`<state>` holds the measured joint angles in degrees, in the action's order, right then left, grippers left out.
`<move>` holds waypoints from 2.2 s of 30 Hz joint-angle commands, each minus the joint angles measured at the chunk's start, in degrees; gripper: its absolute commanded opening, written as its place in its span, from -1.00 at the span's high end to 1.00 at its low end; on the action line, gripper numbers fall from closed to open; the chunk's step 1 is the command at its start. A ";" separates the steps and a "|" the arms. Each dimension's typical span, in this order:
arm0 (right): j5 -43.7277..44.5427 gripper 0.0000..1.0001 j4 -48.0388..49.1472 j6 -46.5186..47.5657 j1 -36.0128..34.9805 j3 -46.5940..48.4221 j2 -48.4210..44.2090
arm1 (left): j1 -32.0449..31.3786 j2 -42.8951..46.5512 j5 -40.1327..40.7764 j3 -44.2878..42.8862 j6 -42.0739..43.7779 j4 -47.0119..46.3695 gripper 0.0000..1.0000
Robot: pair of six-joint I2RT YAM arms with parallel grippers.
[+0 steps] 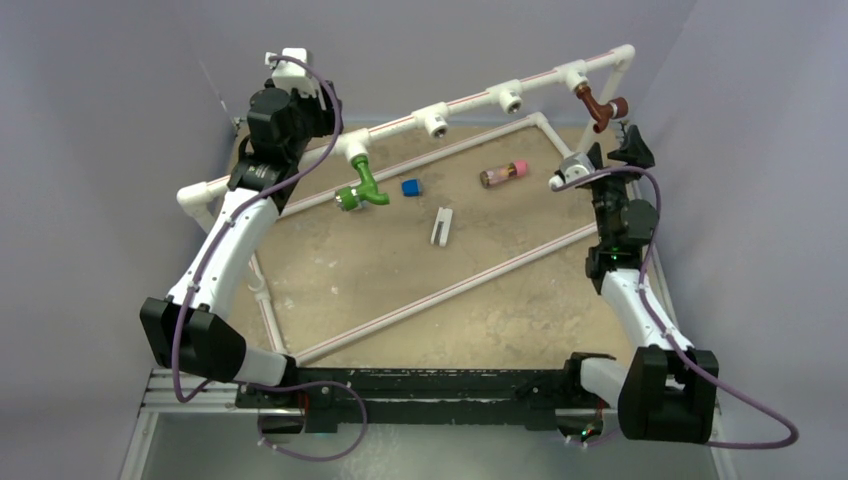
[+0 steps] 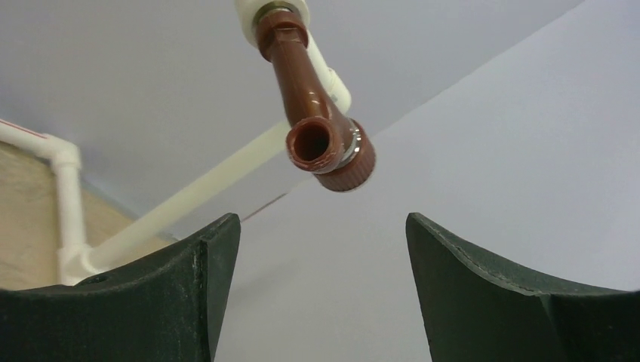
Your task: Install the water faucets
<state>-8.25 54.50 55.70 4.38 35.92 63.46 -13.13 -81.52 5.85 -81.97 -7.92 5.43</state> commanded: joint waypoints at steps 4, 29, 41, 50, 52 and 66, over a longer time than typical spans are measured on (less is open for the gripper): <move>6.22 -0.66 9.43 14.43 -2.08 4.75 1.31 | 1.70 -0.75 -2.14 0.24 -1.21 4.92 -0.29; 6.53 -0.08 0.48 25.51 -3.94 12.23 8.87 | 2.12 -0.05 -2.15 0.35 -1.13 5.11 -0.29; 6.82 0.66 -0.41 24.90 -5.73 13.16 9.75 | 2.23 -0.10 -2.07 0.58 -1.05 4.99 -0.29; 5.86 1.00 -2.97 19.39 -5.88 14.97 8.86 | 2.23 0.22 -1.89 0.76 -0.95 5.02 -0.29; 5.29 1.00 -4.63 17.77 -5.88 15.53 8.50 | 2.23 0.23 -1.96 0.76 -0.95 5.01 -0.29; 1.40 1.00 -20.25 -11.76 -5.87 24.44 8.98 | 2.32 0.69 -1.89 1.37 -0.70 4.76 -0.29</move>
<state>-1.10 37.47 59.42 -1.02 54.57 72.55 -12.32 -81.52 4.84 -82.13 -8.38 5.30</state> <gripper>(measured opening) 0.249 0.645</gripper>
